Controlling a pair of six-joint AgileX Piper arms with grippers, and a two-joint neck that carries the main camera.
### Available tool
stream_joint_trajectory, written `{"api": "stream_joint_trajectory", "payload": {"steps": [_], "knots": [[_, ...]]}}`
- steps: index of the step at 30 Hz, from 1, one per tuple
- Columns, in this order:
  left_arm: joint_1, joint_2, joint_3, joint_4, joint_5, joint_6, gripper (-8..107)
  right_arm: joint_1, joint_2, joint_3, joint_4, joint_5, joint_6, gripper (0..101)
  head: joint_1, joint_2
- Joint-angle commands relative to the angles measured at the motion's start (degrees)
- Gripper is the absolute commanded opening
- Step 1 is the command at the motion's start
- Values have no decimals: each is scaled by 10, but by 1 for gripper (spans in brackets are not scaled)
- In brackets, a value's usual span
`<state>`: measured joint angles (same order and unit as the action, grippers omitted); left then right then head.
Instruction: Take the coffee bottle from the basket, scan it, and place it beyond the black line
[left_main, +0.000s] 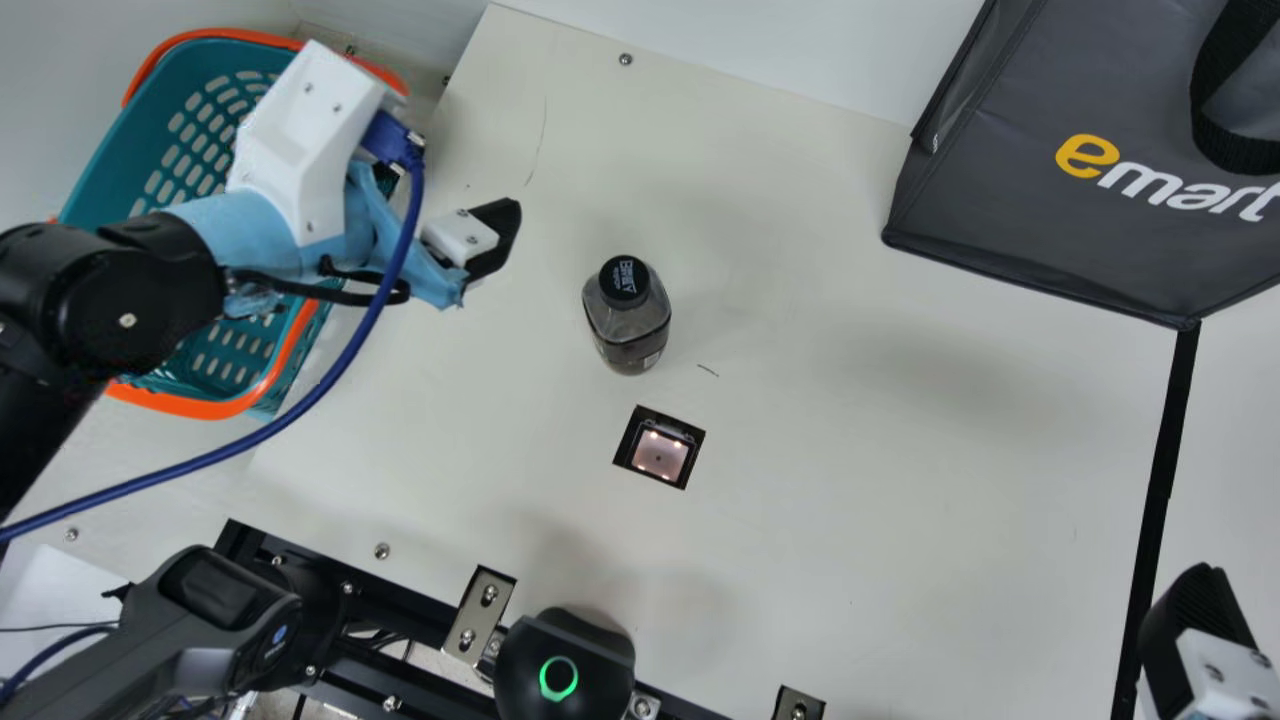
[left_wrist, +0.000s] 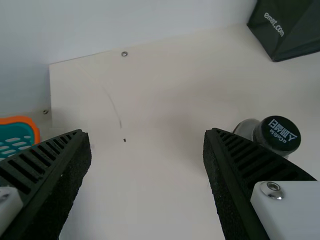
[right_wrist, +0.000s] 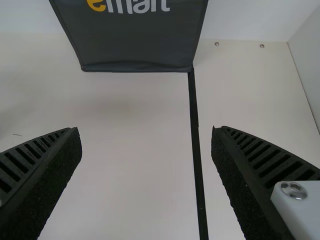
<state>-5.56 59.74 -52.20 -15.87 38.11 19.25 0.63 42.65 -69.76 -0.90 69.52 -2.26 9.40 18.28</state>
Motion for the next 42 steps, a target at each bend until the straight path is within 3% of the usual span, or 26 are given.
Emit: {"api": "stream_joint_trajectory", "payload": {"steps": [1, 21, 42], "knots": [[9, -9, 8, -1, 1, 5, 90, 0, 0, 0, 0, 0, 0, 91, -15, 1], [92, -98, 90, -15, -10, 61, 90, 0, 0, 0, 0, -1, 0, 91, -15, 1], [119, -172, 147, -38, -1, 107, 90, 0, 0, 0, 0, -1, 0, 91, -15, 1]]}}
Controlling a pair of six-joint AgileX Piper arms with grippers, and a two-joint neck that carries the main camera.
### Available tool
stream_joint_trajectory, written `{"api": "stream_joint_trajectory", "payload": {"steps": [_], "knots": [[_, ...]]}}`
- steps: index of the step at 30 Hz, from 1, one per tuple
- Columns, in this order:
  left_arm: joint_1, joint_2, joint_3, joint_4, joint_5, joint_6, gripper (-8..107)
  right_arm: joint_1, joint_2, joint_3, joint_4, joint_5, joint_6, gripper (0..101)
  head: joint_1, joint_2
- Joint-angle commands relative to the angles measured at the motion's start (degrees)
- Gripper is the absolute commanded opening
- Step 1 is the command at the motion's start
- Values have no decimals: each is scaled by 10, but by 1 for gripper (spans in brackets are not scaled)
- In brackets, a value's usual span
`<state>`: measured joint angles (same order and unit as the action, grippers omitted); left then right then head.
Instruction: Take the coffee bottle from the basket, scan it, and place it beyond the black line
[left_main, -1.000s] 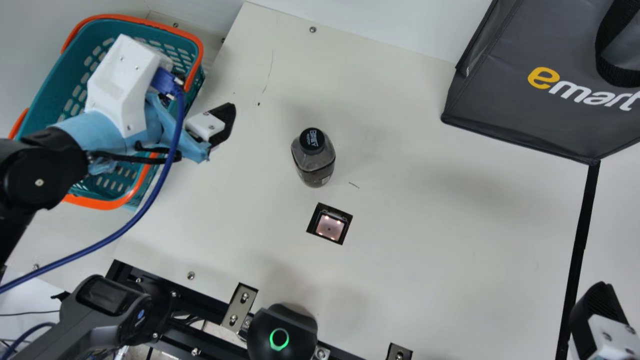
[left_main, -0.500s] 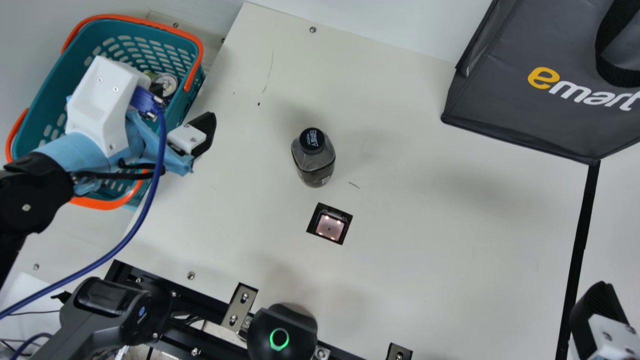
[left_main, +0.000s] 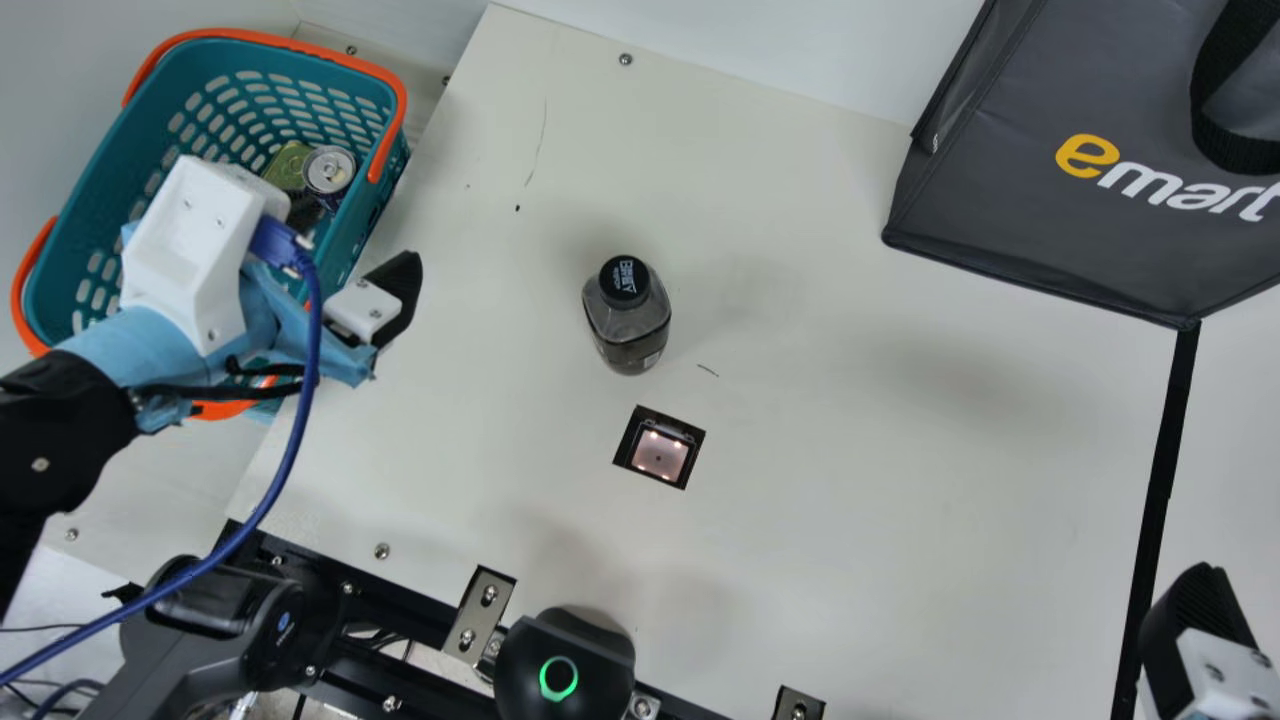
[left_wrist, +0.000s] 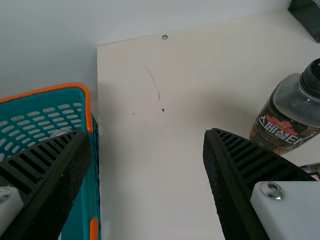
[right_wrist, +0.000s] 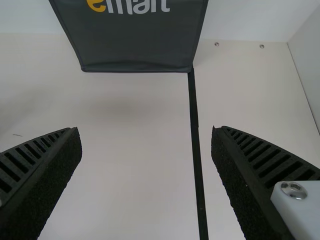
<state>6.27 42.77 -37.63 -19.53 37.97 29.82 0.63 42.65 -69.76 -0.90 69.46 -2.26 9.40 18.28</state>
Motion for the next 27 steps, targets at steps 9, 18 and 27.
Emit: {"api": "stream_joint_trajectory", "payload": {"steps": [9, 18, 27], "knots": [[5, -37, 25, -2, 14, 12, 90, 0, 0, 0, 0, 1, 0, 91, -15, 1], [6, -64, 44, 9, 17, 8, 90, 0, 0, 0, 0, 1, 0, 91, -15, 1], [10, -76, 50, 19, 24, -8, 90, 0, 0, 0, 0, 1, 0, 91, -15, 1]]}}
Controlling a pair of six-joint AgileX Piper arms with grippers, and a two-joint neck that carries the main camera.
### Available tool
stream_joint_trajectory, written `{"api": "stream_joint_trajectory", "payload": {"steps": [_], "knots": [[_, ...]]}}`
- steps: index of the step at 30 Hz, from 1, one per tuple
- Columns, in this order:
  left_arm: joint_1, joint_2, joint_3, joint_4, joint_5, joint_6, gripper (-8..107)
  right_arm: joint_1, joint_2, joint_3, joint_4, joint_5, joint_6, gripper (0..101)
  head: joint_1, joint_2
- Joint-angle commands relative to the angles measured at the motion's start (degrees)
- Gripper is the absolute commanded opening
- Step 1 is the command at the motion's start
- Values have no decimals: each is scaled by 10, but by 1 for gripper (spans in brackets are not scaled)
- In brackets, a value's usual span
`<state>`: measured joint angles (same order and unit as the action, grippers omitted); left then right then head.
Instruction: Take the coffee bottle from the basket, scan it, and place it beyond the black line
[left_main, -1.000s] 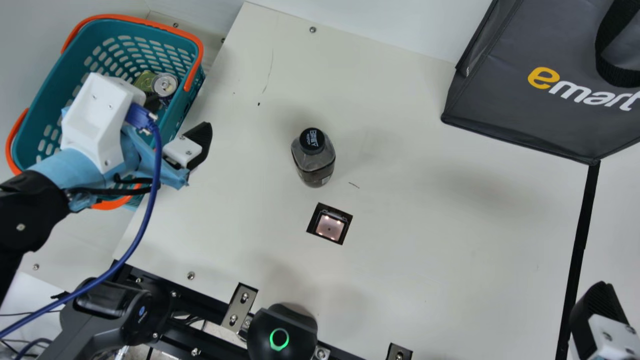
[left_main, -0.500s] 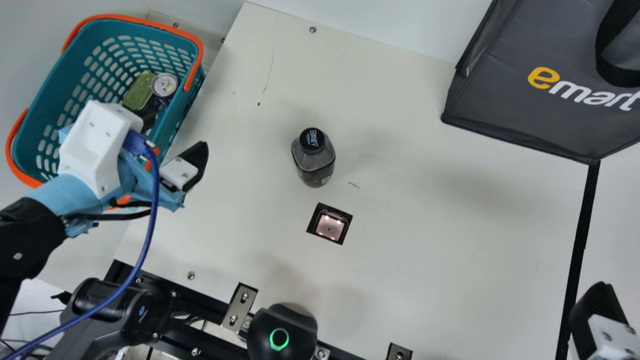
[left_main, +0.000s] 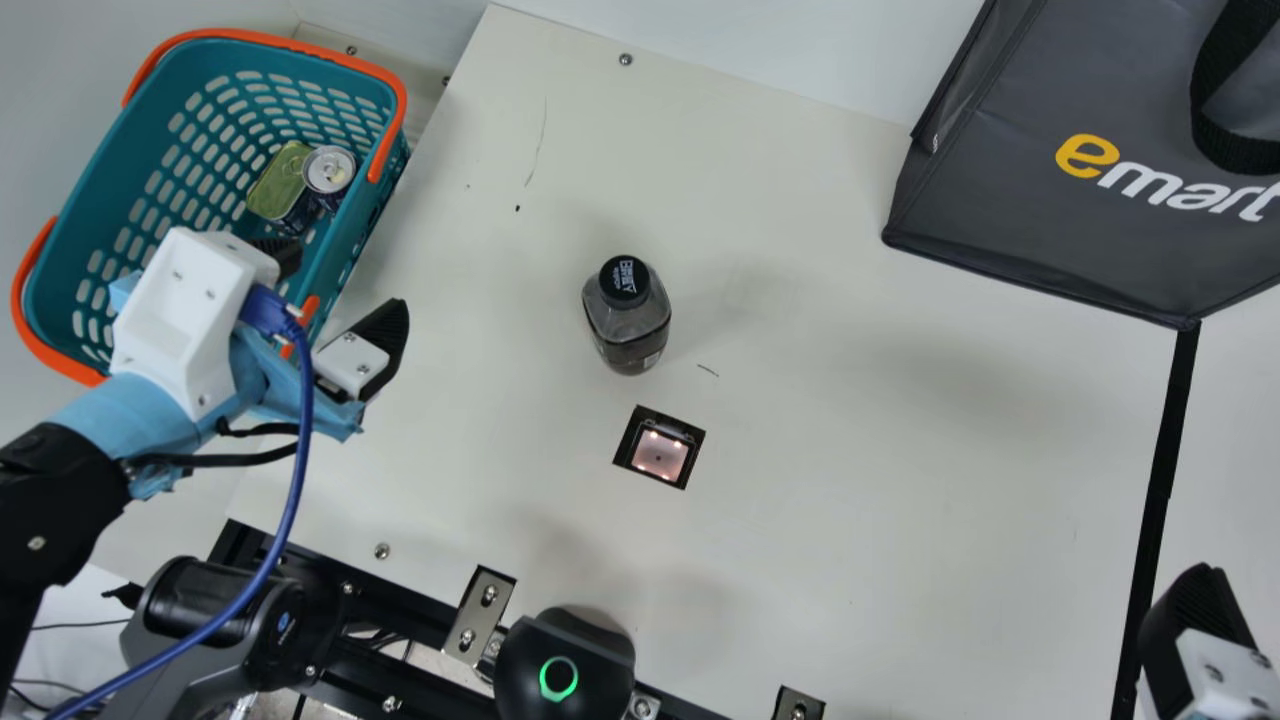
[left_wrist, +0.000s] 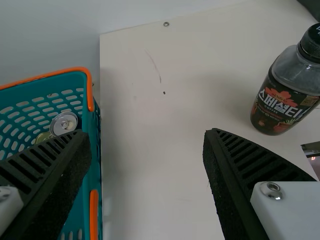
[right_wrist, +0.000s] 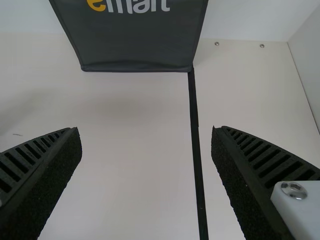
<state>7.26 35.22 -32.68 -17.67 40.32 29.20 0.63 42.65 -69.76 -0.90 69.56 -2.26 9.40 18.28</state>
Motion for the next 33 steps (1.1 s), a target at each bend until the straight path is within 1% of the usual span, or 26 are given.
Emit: {"api": "stream_joint_trajectory", "payload": {"steps": [1, 12, 33], "knots": [[1, -2, 1, 1, 2, -4, 90, 0, 0, 0, 0, 0, 0, 91, -15, 1], [3, -18, 5, 14, 15, -32, 90, 0, 0, 0, 0, 0, 0, 91, -15, 1], [3, -18, 4, 13, 14, -32, 90, 0, 0, 0, 0, 0, 0, 91, -15, 1]]}}
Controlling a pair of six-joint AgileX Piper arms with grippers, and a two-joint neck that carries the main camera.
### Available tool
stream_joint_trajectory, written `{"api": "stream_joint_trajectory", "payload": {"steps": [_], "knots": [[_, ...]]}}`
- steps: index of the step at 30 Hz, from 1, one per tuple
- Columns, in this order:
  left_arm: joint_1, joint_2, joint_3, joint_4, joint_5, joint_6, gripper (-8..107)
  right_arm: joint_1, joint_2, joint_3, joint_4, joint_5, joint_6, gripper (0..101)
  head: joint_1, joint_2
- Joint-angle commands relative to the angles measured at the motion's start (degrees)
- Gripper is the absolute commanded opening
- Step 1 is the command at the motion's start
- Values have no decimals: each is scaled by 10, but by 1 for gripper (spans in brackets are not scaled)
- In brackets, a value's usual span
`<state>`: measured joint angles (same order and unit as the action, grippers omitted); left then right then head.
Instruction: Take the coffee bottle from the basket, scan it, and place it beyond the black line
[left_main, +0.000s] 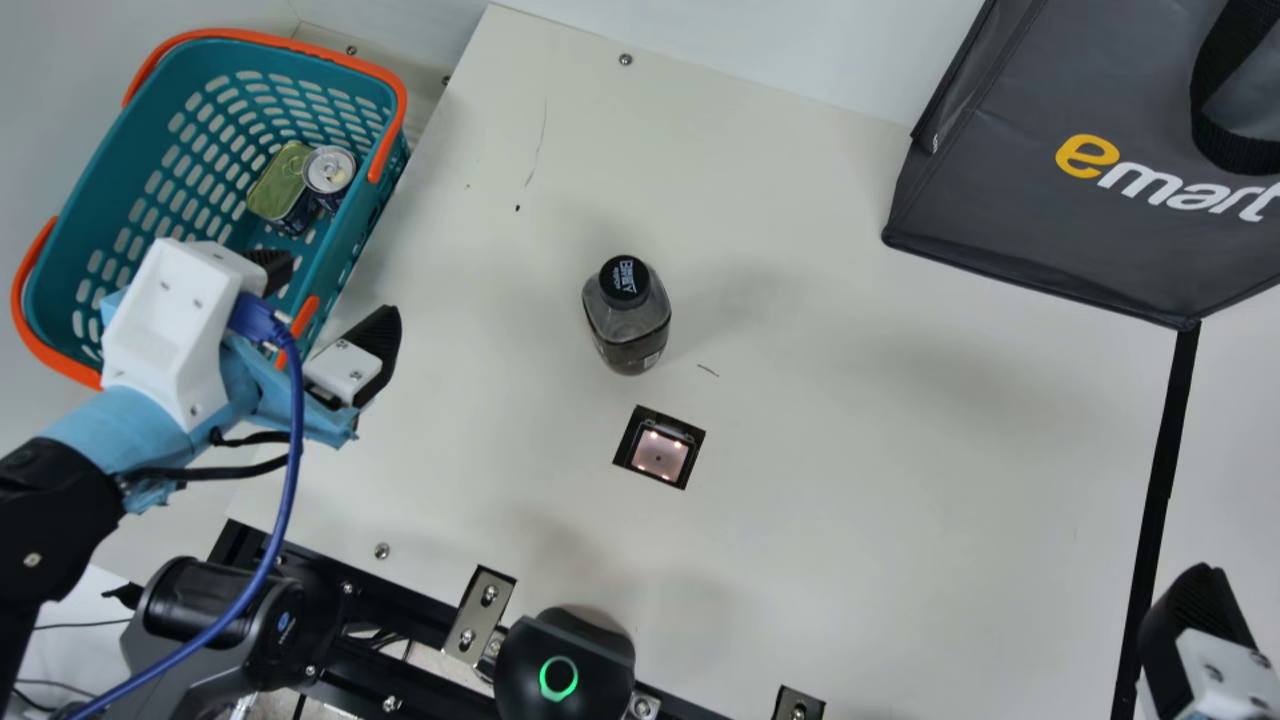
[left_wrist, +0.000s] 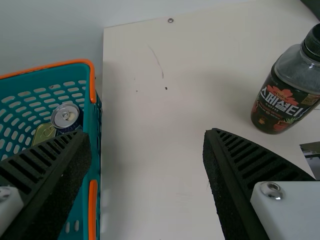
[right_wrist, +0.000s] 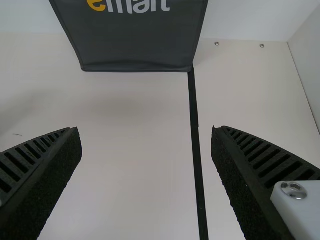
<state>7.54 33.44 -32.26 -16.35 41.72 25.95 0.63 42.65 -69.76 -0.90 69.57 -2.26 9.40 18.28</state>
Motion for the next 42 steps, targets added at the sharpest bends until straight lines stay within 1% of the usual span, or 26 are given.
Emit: {"api": "stream_joint_trajectory", "payload": {"steps": [1, 15, 28, 30, 42], "knots": [[0, 0, 0, 0, 0, 0, 90, 0, 0, 0, 0, 0, 0, 91, -15, 1], [0, 0, 0, 0, 0, 0, 90, 0, 0, 0, 0, 0, 0, 91, -15, 1], [0, 0, 0, 0, 0, 0, 90, 0, 0, 0, 0, 1, 0, 91, -15, -172], [-8, 1, -1, 9, -2, -11, 90, 0, 0, 0, 0, 1, 0, 91, -15, -199], [-68, 42, -22, 42, -20, -47, 90, 0, 0, 0, 0, 1, 0, 91, -15, -199]]}}
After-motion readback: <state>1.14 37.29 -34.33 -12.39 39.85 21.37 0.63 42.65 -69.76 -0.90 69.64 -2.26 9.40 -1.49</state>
